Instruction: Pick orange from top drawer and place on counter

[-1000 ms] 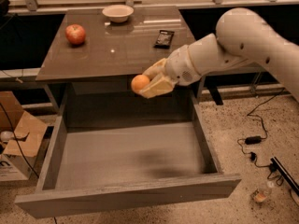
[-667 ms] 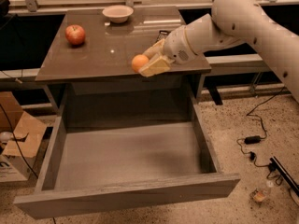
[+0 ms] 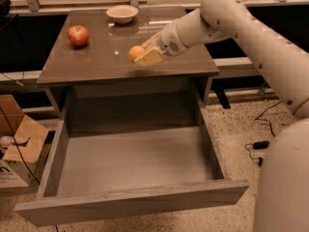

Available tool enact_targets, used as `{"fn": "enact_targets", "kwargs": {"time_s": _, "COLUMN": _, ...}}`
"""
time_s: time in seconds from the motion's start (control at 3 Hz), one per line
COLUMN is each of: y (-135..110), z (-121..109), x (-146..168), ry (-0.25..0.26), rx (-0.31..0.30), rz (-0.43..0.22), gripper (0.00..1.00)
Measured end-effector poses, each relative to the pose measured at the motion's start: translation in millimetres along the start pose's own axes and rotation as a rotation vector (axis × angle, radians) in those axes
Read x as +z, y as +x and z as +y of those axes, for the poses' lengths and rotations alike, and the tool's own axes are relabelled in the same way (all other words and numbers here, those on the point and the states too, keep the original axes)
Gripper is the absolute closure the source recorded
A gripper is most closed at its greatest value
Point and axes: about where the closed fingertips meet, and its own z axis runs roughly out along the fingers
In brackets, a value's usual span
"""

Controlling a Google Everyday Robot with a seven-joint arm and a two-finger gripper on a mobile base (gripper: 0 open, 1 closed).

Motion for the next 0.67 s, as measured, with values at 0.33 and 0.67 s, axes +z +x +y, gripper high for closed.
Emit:
{"fn": "enact_targets", "kwargs": {"time_s": 0.33, "y": 4, "z": -19, "x": 39, "ry": -0.020, "rx": 0.074, "rz": -0.003, "gripper": 1.00}}
{"fn": "enact_targets", "kwargs": {"time_s": 0.67, "y": 8, "z": -27, "x": 61, "ry": -0.035, "rx": 0.120, "rz": -0.004, "gripper": 1.00}}
